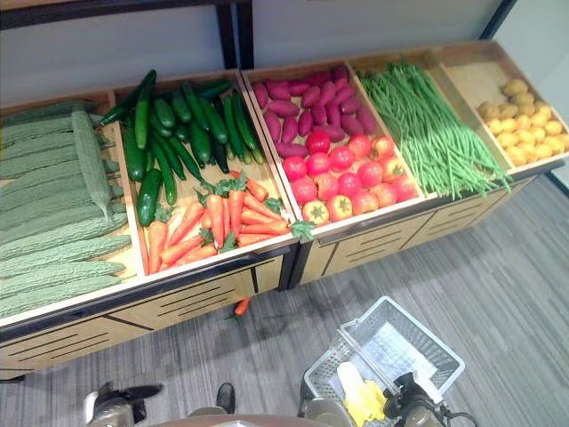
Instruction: Get the vegetables into the basket
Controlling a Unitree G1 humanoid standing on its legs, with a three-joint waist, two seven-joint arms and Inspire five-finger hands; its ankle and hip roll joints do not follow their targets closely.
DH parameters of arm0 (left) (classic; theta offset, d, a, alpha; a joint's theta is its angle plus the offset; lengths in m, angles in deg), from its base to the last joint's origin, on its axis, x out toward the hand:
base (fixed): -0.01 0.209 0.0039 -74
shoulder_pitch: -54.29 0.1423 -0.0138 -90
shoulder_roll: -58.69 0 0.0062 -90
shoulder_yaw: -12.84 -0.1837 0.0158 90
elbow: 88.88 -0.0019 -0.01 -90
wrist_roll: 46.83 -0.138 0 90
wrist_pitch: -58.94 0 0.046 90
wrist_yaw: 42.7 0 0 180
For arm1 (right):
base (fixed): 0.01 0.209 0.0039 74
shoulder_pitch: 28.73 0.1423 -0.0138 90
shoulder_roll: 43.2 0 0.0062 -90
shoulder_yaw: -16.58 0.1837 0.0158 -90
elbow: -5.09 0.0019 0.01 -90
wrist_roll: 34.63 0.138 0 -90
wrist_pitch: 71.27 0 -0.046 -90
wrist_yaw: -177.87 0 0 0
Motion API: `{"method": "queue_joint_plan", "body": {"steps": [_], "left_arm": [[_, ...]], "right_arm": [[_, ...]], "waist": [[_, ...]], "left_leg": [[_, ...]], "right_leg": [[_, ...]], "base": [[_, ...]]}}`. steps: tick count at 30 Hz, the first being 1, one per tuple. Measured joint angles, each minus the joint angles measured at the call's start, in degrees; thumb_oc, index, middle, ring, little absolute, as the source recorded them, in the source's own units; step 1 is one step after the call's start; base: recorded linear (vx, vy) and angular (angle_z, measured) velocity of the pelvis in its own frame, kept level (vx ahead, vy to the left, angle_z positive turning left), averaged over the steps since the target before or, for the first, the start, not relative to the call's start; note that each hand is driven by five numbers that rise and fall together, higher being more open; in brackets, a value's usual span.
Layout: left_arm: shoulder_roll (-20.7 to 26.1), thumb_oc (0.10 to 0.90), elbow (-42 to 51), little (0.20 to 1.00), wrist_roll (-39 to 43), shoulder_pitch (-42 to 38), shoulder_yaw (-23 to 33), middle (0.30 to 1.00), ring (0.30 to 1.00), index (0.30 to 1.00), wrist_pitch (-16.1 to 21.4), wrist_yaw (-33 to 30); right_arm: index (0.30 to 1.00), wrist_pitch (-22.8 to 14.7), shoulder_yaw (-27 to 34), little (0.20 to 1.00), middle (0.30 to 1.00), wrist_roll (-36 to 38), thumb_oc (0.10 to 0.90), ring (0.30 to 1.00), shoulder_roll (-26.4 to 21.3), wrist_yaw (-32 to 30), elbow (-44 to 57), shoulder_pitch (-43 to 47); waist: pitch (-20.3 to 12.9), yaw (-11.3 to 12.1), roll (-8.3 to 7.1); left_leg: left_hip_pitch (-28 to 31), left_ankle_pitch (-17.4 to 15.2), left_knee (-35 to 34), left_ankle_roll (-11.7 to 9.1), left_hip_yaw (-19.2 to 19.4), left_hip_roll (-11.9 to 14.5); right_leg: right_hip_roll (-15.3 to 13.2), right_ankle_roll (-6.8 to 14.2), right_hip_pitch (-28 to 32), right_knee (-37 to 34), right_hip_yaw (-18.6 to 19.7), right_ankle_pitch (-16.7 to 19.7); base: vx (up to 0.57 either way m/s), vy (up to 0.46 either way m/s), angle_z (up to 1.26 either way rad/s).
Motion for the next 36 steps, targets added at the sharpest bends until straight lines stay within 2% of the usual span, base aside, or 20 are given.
{"method": "queue_joint_plan", "body": {"steps": [1,4,6,9,12,14,19,20,21,23,26,30,32,35,36], "left_arm": [[2.1,0.9,-0.4,1.0,6.3,0.2,2.3,1.0,1.0,1.0,2.1,-2.3],[4.5,0.9,-2.2,1.0,8.3,1.0,0.9,1.0,1.0,1.0,2.8,-2.9],[9.8,0.9,-9.1,1.0,10.9,1.0,5.7,1.0,1.0,1.0,2.4,-3.6],[13.4,0.9,-8.4,1.0,11.4,2.5,7.3,1.0,1.0,1.0,1.9,-6.2],[13.9,0.9,-0.9,1.0,10.8,4.6,7.4,1.0,1.0,1.0,2.1,-8.7],[13.2,0.9,12.5,1.0,9.4,6.9,7.4,1.0,1.0,1.0,2.1,-12.4],[12.9,0.9,37.5,1.0,1.4,9.2,7.4,1.0,1.0,1.0,4.7,-18.1],[11.8,0.9,44.4,1.0,-2.2,8.4,7.3,1.0,1.0,1.0,5.7,-19.5],[10.3,0.9,49.8,1.0,-3.5,7.9,6.9,1.0,1.0,1.0,5.8,-20.7],[9.3,0.9,53.6,1.0,-8.7,7.2,5.2,1.0,1.0,1.0,7.1,-21.7],[6.6,0.9,61.8,1.0,-13.6,5.7,1.3,1.0,1.0,1.0,6.2,-21.5],[4.5,0.9,64.0,1.0,-16.8,4.6,-4.1,1.0,1.0,1.0,6.5,-18.8],[2.9,0.9,64.4,1.0,-16.7,3.8,-8.7,1.0,1.0,1.0,6.5,-16.7],[4.7,0.9,64.3,1.0,-17.0,4.5,-15.4,1.0,1.0,1.0,6.5,-10.3],[9.5,0.9,64.4,1.0,-18.6,4.8,-20.9,1.0,1.0,1.0,6.3,-5.0]], "right_arm": [[0.3,0.1,0.1,0.3,0.3,0.0,0.4,0.3,0.0,0.0,0.1,-0.4],[0.3,0.6,0.1,0.3,0.3,-0.1,0.4,0.3,-0.1,0.3,0.1,-0.9],[0.3,0.5,0.0,0.3,0.3,-0.1,0.4,0.3,-0.2,0.9,0.2,-1.3],[0.3,0.6,-0.5,0.3,0.3,-0.1,0.4,0.3,-0.5,1.0,0.1,-1.9],[0.3,0.5,-0.5,0.3,0.3,-0.1,0.4,0.3,-1.0,1.0,0.0,-2.3],[0.3,0.2,-0.5,0.3,0.3,-0.1,0.4,0.3,-1.0,1.0,0.3,-3.3],[0.3,-0.5,-0.4,0.3,0.3,-0.2,0.4,0.3,-1.1,1.0,0.7,-4.0],[0.3,-0.5,-0.3,0.3,0.3,-0.2,0.4,0.3,-1.1,0.9,0.7,-4.1],[0.3,-0.6,-0.3,0.3,0.3,-0.2,0.4,0.3,-1.0,0.9,0.6,-4.6],[0.3,-0.7,-0.2,0.3,0.3,-0.2,0.4,0.3,-1.0,1.0,0.5,-4.4],[0.3,-0.9,0.7,0.3,0.3,-0.2,0.4,0.3,-1.0,1.0,0.5,-3.8],[0.3,-0.9,0.5,0.3,0.3,-0.4,0.4,0.3,-1.0,1.0,0.7,-3.3],[0.3,-0.9,0.4,0.3,0.3,-1.6,0.4,0.3,-1.0,1.1,1.9,-2.8],[0.3,-0.9,0.5,0.3,0.3,-1.8,0.4,0.3,-1.1,1.1,2.5,-1.1],[0.3,-1.0,0.4,0.3,0.3,-1.8,0.4,0.3,-1.1,1.3,2.8,-0.2]], "waist": [[-1.2,0.1,-0.03],[-2.2,0.2,0.36],[-2.8,0.0,0.94],[-3.1,0.5,1.42],[-3.5,1.4,1.84],[-3.6,2.1,1.7],[-3.6,2.7,1.14],[-3.5,2.4,0.62],[-3.4,2.5,0.74],[-3.2,2.4,0.88],[-1.3,1.7,0.8],[-0.8,1.1,0.75],[-0.5,0.8,0.76],[-0.1,0.2,1.08],[0.2,-0.1,1.41]], "left_leg": [[0.0,0.0,0.0,0.0,0.0,0.0],[0.0,0.0,0.0,0.0,-0.1,-0.1],[0.4,0.0,0.0,0.0,0.4,0.0],[0.3,0.0,0.0,0.0,0.6,-0.1],[0.4,0.0,0.0,-0.1,0.6,-0.1],[0.1,0.1,0.0,-0.2,0.3,0.0],[-0.3,0.3,0.0,-0.4,-0.6,0.0],[-0.3,0.4,0.0,-0.3,-0.7,0.0],[-0.5,0.4,0.0,-0.4,-1.1,0.0],[-0.5,0.4,0.0,-0.4,-1.1,0.0],[-0.6,0.6,0.0,-0.4,-1.2,0.1],[-0.6,0.5,0.0,-0.4,-0.9,0.0],[-0.6,0.5,0.0,-0.4,-0.6,0.0],[-0.2,0.5,0.0,-0.4,0.1,0.0],[0.2,0.4,0.0,-0.3,1.1,0.1]], "right_leg": [[0.0,0.0,0.0,0.0,0.0,0.0],[-0.1,0.1,0.0,0.0,0.0,-0.1],[0.0,0.1,0.1,-0.2,0.3,-0.1],[0.0,0.0,0.0,-0.2,0.4,-0.1],[0.0,0.1,0.0,0.0,0.5,-0.1],[0.1,0.1,0.0,0.0,0.2,-0.1],[0.0,0.5,0.0,0.0,-0.4,-0.4],[0.0,0.5,0.1,-0.1,-0.6,-0.4],[0.0,0.5,0.1,-0.1,-0.9,-0.4],[0.0,0.5,0.1,-0.2,-1.0,-0.4],[0.0,0.1,0.0,-0.1,-1.1,-0.1],[0.0,0.1,-0.2,0.0,-0.9,-0.1],[0.0,0.1,-0.3,0.0,-0.5,-0.1],[0.1,0.1,-0.4,0.0,0.3,0.1],[0.3,0.0,-0.5,-0.3,1.0,0.2]], "base": [[0.0,0.0,0.0],[0.0,0.0,0.0],[0.01,0.011,-0.08],[0.0,0.006,-0.02],[0.0,0.0,0.0],[-0.01,-0.011,0.09],[0.0,-0.021,0.07],[-0.01,-0.038,0.1],[-0.01,-0.024,0.1],[-0.01,-0.011,0.02],[0.0,0.0,0.0],[0.0,0.007,-0.03],[0.0,0.017,-0.07],[0.01,0.017,-0.16],[0.02,0.022,-0.24]]}}
